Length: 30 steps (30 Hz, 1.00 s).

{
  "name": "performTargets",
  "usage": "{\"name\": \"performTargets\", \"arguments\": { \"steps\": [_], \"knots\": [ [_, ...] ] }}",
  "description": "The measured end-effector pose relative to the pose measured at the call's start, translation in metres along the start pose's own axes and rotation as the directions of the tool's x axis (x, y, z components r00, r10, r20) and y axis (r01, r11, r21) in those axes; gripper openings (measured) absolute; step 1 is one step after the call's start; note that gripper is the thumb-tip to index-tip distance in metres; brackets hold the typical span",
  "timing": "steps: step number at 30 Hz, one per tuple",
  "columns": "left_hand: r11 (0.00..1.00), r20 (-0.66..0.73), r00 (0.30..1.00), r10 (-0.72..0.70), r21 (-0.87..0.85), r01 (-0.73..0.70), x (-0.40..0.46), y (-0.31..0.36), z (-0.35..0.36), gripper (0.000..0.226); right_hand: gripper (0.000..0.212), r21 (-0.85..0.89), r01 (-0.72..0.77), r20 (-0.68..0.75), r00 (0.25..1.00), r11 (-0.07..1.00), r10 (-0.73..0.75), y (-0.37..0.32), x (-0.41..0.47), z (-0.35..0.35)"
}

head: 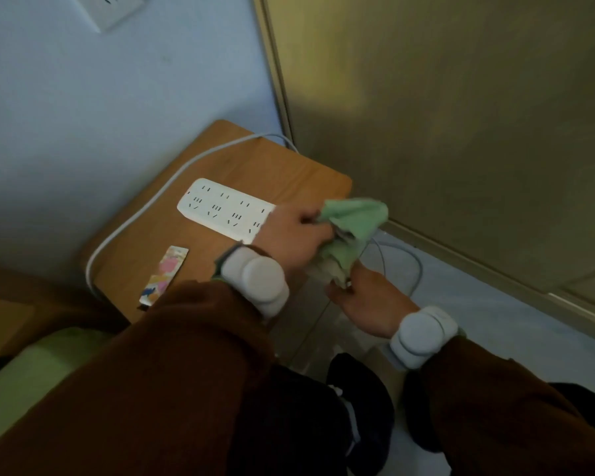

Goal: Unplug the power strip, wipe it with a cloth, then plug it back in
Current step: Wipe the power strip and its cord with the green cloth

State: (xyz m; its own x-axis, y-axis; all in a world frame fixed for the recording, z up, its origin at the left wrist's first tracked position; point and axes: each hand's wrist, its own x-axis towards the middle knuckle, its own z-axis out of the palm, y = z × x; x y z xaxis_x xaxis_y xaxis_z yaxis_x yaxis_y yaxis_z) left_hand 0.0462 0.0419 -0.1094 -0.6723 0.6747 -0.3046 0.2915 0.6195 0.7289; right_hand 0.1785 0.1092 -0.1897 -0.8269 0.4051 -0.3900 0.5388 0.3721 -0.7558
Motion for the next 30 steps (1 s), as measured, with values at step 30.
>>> {"name": "performTargets", "arguments": {
  "steps": [30],
  "knots": [
    [0.903,-0.380,0.887,0.260,0.422,-0.084,0.054,0.016,-0.029,0.027,0.061,0.030,-0.050,0.082,0.995,0.998,0.047,-0.003,-0.002,0.004]
  ]
}}
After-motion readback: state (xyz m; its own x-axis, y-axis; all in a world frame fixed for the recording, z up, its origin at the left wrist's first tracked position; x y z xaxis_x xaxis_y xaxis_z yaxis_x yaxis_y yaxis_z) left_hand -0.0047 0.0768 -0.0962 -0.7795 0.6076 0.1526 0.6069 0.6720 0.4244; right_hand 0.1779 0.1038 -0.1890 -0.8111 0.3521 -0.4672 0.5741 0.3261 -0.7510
